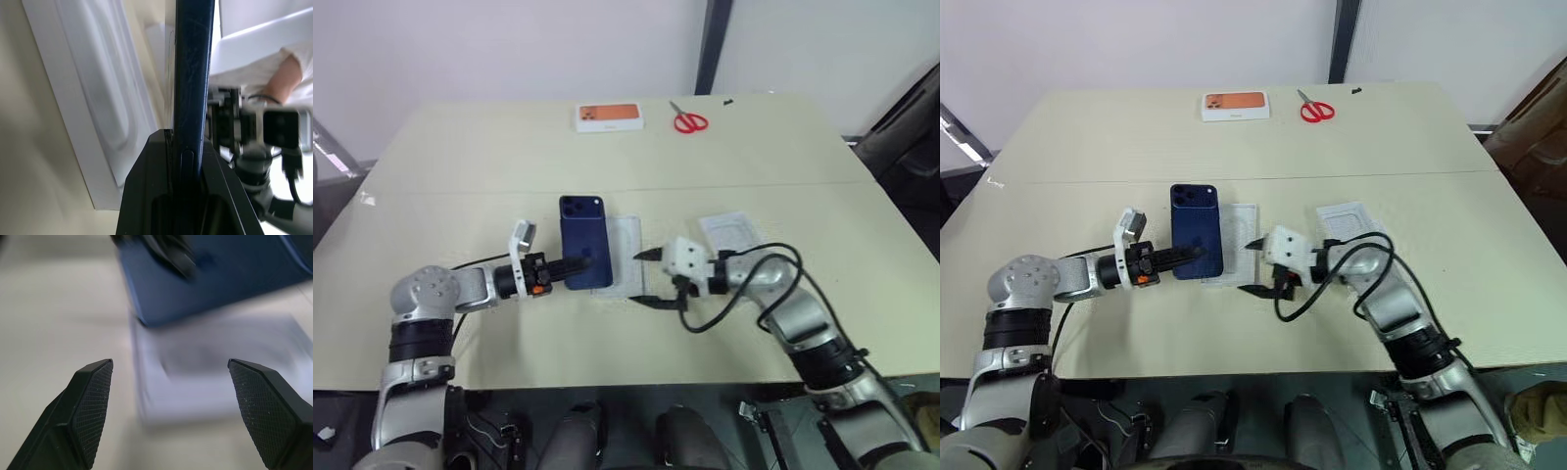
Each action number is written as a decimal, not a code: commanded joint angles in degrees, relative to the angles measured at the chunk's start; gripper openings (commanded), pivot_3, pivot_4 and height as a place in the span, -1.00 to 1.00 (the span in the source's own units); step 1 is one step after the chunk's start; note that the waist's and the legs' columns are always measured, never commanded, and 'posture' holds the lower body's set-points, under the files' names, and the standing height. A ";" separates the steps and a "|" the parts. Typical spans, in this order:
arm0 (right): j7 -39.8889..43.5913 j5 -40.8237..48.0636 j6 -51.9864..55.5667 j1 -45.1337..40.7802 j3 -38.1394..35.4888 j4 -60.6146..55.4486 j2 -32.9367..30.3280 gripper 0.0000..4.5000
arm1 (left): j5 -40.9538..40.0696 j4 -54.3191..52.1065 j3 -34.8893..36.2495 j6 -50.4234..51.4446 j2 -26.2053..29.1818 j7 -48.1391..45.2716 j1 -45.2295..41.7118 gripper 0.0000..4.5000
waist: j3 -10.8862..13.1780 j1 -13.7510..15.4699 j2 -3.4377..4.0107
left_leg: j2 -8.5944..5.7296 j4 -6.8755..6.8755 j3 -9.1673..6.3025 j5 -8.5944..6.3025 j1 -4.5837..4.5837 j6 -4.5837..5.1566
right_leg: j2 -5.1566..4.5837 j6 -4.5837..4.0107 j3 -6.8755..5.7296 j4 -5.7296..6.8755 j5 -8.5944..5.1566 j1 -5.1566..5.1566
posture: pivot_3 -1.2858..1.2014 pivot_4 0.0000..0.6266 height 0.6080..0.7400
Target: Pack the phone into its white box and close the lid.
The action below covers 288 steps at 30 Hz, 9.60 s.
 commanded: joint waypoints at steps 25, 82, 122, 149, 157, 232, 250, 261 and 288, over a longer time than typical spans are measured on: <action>-4.64 -1.69 -2.97 -1.75 0.73 1.87 2.40 0.77 | 4.33 -0.06 -1.59 -1.76 2.45 -3.89 -4.05 0.84 | 0.02 -0.14 -0.03 | 0.02 0.02 0.01 0.01 0.01 -0.01 | 0.02 0.00 0.01 0.04 0.00 -0.01 | 0.03 -0.52 0.91; -7.14 -5.21 -6.88 -5.38 0.99 8.77 5.04 0.77 | 5.46 -4.97 -4.47 -1.31 3.21 -1.87 -5.81 0.84 | 0.02 -0.18 -0.04 | 0.02 0.07 0.02 0.02 0.00 -0.02 | 0.04 0.00 0.01 0.08 0.00 0.00 | 0.03 -0.52 0.91; -8.52 -5.77 -8.04 -6.06 1.37 10.45 6.39 0.77 | 7.00 -8.09 -9.36 4.54 7.41 -1.66 -10.34 0.84 | 0.02 -0.12 -0.04 | 0.02 0.04 0.02 0.03 0.00 -0.03 | 0.06 0.00 0.01 0.12 0.00 -0.04 | 0.03 -0.52 0.91; -6.58 -2.49 -6.60 -6.79 -2.68 11.71 4.00 0.77 | 9.67 -9.23 -9.20 -3.05 11.30 -4.00 -9.30 0.84 | 0.03 -0.29 -0.04 | 0.03 0.06 0.03 0.03 0.00 -0.03 | 0.05 0.00 0.03 0.12 0.00 -0.04 | 0.03 -0.52 0.91; -11.99 -7.75 -10.10 -8.35 -1.91 15.75 3.69 -0.72 | 23.08 -3.58 -10.46 -25.09 8.12 3.98 -5.24 -0.63 | 0.03 -0.20 -0.04 | 0.02 0.04 0.04 0.03 0.00 -0.03 | 0.05 0.00 0.03 0.10 0.00 -0.06 | 0.03 -0.52 0.91; -5.45 -5.83 -3.25 8.87 -10.46 -0.08 -13.49 -1.00 | 31.32 1.11 -22.19 -30.37 -15.36 1.92 -10.50 -0.99 | 0.07 0.09 -0.11 | 0.03 0.17 0.10 0.01 0.01 0.03 | 0.06 0.02 0.03 0.08 0.00 0.09 | 0.03 -0.52 0.91; -8.28 -7.88 -6.10 6.15 -12.10 4.01 -14.93 -1.00 | 32.72 -0.79 -20.89 -34.83 -12.50 1.18 -9.14 -0.99 | 0.07 0.10 -0.12 | 0.02 0.19 0.10 0.01 0.00 0.03 | 0.06 0.02 0.03 0.09 0.00 0.08 | 0.03 -0.52 0.91; -12.70 -6.69 -4.18 1.38 -13.26 7.50 -11.95 -1.00 | 30.76 -3.18 -15.02 -42.25 -6.88 -2.46 -7.66 -0.99 | 0.07 0.14 -0.11 | 0.03 0.20 0.10 0.01 0.00 0.02 | 0.05 0.02 0.02 0.08 0.00 0.10 | 0.03 -0.52 0.91; -17.08 7.20 30.64 17.30 -25.16 -18.81 -12.86 0.99 | 22.37 -19.06 -7.53 -59.76 6.17 -22.47 10.07 0.99 | 0.06 0.16 -0.05 | 0.05 0.11 0.09 -0.23 0.01 0.44 | 0.01 0.00 0.05 0.02 0.00 0.10 | 0.03 -0.52 0.91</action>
